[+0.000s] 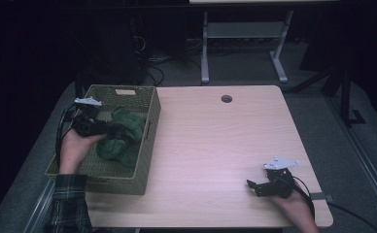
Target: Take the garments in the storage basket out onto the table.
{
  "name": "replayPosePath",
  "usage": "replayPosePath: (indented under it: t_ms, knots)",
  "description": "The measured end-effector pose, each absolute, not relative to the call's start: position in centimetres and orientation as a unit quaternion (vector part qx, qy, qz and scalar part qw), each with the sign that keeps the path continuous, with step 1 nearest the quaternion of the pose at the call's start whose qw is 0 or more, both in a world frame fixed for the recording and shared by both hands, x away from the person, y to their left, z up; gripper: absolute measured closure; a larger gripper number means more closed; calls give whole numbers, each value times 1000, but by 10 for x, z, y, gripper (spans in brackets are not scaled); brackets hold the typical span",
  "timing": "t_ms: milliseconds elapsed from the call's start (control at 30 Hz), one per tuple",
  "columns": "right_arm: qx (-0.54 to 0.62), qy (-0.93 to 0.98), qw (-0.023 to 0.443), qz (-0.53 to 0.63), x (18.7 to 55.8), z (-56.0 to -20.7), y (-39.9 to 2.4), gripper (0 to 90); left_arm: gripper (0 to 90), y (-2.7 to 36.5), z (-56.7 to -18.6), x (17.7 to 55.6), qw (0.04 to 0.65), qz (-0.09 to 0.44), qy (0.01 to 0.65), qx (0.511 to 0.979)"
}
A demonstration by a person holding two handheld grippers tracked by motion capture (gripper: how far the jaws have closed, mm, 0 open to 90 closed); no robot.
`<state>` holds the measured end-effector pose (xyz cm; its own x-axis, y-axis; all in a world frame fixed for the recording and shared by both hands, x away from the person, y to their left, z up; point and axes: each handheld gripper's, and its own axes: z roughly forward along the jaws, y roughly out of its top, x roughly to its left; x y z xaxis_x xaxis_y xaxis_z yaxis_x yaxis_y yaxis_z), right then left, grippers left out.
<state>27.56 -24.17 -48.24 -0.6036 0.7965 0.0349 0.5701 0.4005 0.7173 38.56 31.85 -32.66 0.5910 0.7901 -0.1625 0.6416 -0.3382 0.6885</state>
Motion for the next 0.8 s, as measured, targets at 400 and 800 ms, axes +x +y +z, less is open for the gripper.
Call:
replayPosePath:
  t_ms: [400, 800]
  knots:
    - [416, 821, 159, 356, 276, -482, -242, 86, 769, 316, -280, 383, 415, 117, 430, 793]
    - [416, 821, 159, 356, 276, -482, -242, 86, 771, 302, -232, 379, 450, 124, 397, 790]
